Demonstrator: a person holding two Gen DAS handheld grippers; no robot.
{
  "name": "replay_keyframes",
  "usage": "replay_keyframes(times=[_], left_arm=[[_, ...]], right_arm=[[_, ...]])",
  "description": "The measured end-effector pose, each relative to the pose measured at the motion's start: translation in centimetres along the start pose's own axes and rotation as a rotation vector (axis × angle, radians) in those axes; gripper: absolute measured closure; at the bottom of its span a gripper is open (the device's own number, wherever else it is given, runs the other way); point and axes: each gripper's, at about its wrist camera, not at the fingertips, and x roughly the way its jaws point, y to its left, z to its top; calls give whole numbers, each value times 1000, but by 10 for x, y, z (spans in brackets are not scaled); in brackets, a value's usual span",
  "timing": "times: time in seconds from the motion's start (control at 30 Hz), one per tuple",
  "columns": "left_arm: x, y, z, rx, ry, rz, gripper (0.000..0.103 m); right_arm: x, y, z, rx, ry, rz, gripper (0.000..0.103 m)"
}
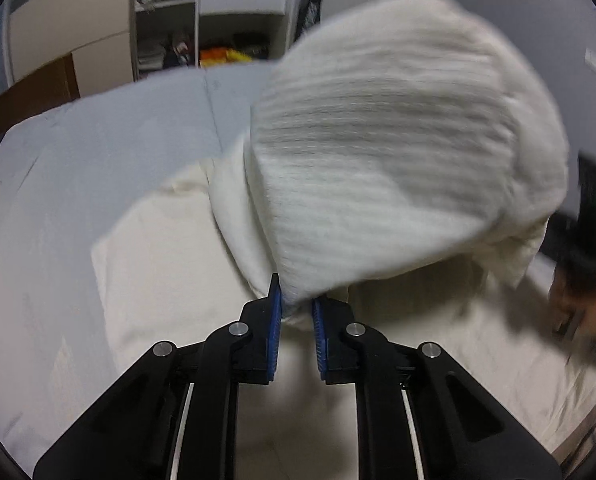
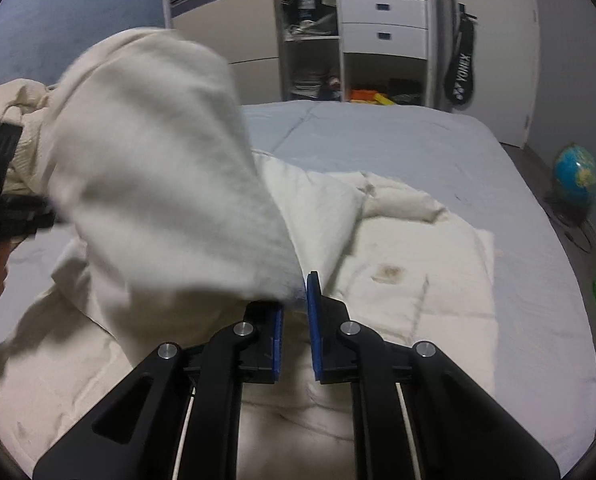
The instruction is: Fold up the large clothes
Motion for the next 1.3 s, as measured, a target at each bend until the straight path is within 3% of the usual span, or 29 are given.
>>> replay_keyframes(times=[0.2,0.33,0.47,0.57,0.6,0.63,0.67,0.7,0.73,0.77,0.87,0.93,1.1,1.17,1.23,1.3], left_arm=[[10,-2,-22,-23,66,13,89],[5,-1,-22,-19,83,16,94],[-4,4,-21,-34,77,19,94],[-13,8,-23,-53,73,19,91],[-15,9,-22,-59,77,25,90],[-23,4,-26,-63,80,41,86],[-26,4,-27,-65,78,57,73],[-33,2,-29,-66,69,71,64],[-39,0,-28,-65,48,83,44],[-46,-2,-27,-67,25,87,33],[-58,-5,-22,-97,-2,19,26],[-65,-4,-17,-149,-17,-34,19],[-78,3,0,-301,-79,-193,17],[-83,-1,12,-373,-123,-258,12],[-83,-2,24,-418,-151,-326,11],[-79,-8,37,-420,-164,-349,11]], right_arm=[[-9,-6,-20,36,79,-16,94],[-38,-25,-20,163,32,-29,93],[-65,-32,-6,322,-53,72,93],[-72,-12,18,286,-84,159,91],[-74,-1,30,259,-93,193,81],[-76,8,39,243,-101,220,74],[-78,16,45,233,-112,244,59],[-81,25,53,231,-120,276,53],[-82,31,59,238,-118,300,52],[-83,35,60,249,-114,315,51],[-83,31,55,380,-73,369,48],[-82,17,37,533,-30,430,47],[-69,-17,-28,865,61,469,44],[-60,-29,-51,995,94,497,44],[-50,-38,-72,1131,107,540,44],[-43,-44,-85,1246,98,583,39]])
